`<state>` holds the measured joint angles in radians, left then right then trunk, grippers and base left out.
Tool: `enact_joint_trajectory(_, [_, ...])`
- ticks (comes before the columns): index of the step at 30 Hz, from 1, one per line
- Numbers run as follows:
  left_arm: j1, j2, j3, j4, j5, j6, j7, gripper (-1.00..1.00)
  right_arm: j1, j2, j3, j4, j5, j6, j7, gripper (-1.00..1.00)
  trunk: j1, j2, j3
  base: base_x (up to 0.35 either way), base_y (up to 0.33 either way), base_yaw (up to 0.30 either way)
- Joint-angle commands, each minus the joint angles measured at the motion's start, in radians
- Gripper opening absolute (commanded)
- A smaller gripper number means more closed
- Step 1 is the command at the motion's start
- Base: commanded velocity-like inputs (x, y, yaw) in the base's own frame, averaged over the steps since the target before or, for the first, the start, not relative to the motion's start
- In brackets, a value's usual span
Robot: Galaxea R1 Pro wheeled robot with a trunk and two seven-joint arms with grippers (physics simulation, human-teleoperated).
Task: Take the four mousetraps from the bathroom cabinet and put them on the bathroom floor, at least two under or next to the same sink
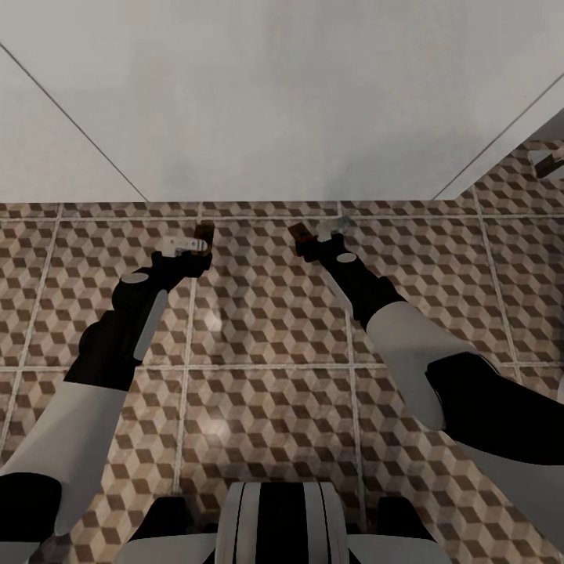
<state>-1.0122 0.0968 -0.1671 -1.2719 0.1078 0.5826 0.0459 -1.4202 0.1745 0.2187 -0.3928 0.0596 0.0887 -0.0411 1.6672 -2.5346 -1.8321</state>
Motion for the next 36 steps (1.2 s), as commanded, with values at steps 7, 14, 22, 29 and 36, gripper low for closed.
enact_joint_trajectory(7, [0.008, 0.001, -0.002, -0.002, 0.009, 0.004, 0.002, -1.0, 0.0, 0.0, 0.004, 0.003, -0.009, 0.005, 0.002, -1.0, 0.0, 0.0, 0.0, 0.0, 0.0, 0.0])
enact_joint_trajectory(14, [0.01, 0.001, -0.002, -0.007, 0.009, 0.004, 0.002, -1.0, 0.0, 0.0, 0.005, 0.01, -0.007, 0.005, 0.002, -1.0, 0.0, 0.0, 0.0, 0.0, 0.0, 0.0])
enact_joint_trajectory(22, [0.01, 0.0, -0.003, -0.012, 0.01, 0.005, 0.002, -1.0, 0.0, 0.0, 0.007, 0.047, -0.005, -0.002, 0.0, -1.0, 0.0, 0.0, 0.0, 0.0, 0.0, 0.0])
enact_joint_trajectory(29, [0.011, -0.001, -0.005, -0.009, 0.01, 0.005, 0.002, -1.0, 0.0, 0.0, 0.01, 0.052, -0.006, -0.059, 0.001, -1.0, 0.0, 0.0, 0.0, 0.005, 0.0, 0.0])
enact_joint_trajectory(36, [0.011, -0.002, -0.005, -0.005, 0.01, 0.005, 0.002, -1.0, 0.0, -0.001, 0.011, 0.052, -0.006, -0.068, 0.001, -1.0, 0.0, 0.0, 0.0, 0.169, 0.0, 0.0])
